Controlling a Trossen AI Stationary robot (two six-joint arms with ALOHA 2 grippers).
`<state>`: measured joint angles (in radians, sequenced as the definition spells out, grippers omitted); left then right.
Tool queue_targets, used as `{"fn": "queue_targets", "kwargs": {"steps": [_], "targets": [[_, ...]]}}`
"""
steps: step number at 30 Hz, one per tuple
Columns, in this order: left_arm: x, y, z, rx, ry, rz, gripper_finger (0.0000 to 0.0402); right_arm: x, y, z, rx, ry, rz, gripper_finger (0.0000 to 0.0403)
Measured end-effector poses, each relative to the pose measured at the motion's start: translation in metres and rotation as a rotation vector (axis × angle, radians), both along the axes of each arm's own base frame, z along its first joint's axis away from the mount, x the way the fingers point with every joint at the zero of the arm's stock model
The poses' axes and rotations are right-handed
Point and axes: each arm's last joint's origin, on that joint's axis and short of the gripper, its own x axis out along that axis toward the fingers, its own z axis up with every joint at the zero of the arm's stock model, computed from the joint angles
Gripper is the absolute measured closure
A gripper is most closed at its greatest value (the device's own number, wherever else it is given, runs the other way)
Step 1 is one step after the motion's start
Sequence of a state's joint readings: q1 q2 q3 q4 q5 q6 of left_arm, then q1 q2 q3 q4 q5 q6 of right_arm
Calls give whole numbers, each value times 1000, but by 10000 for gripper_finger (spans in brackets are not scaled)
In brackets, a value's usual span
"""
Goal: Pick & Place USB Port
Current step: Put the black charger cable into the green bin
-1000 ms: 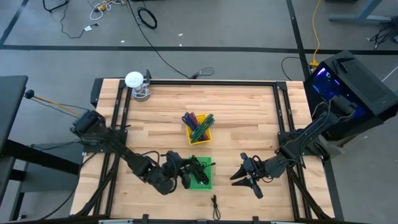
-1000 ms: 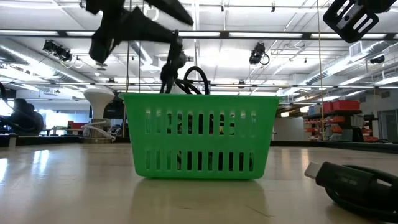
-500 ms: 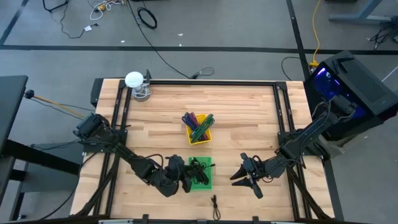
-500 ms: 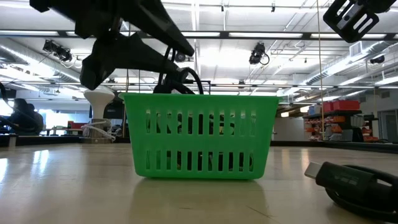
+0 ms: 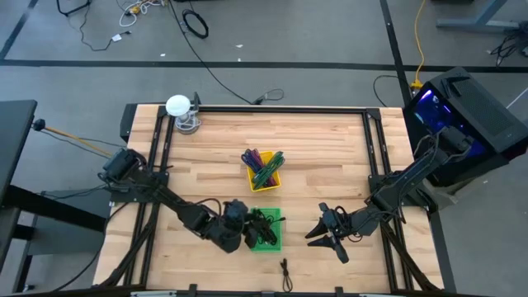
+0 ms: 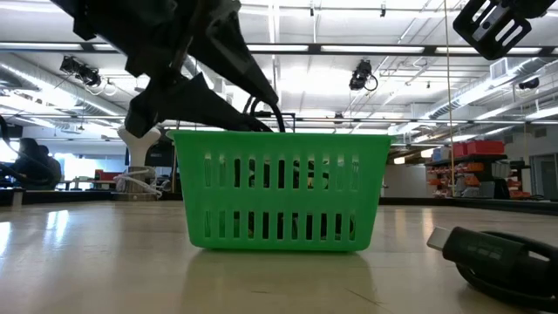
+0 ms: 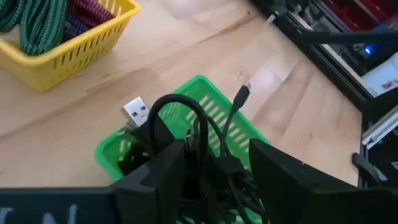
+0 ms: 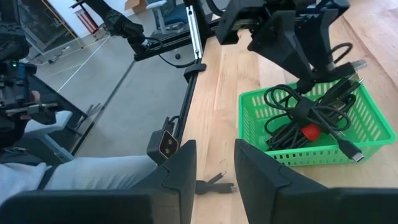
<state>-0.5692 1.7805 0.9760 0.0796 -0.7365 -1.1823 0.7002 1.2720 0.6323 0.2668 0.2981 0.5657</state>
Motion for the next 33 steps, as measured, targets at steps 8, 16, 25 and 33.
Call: {"fn": "queue_targets", "kwargs": {"steps": [8, 16, 25, 33], "targets": [[5, 11, 0, 24, 11, 29, 226, 0, 0, 0, 0, 0, 0, 292], [3, 3, -1, -83, 39, -62, 250, 0, 0, 0, -6, -1, 2, 292], [-7, 6, 18, -46, 31, -42, 296, 0, 0, -1, -9, 4, 2, 292], [-23, -9, 23, -70, 78, -139, 322, 0, 3, -9, 28, 68, -20, 292]]}}
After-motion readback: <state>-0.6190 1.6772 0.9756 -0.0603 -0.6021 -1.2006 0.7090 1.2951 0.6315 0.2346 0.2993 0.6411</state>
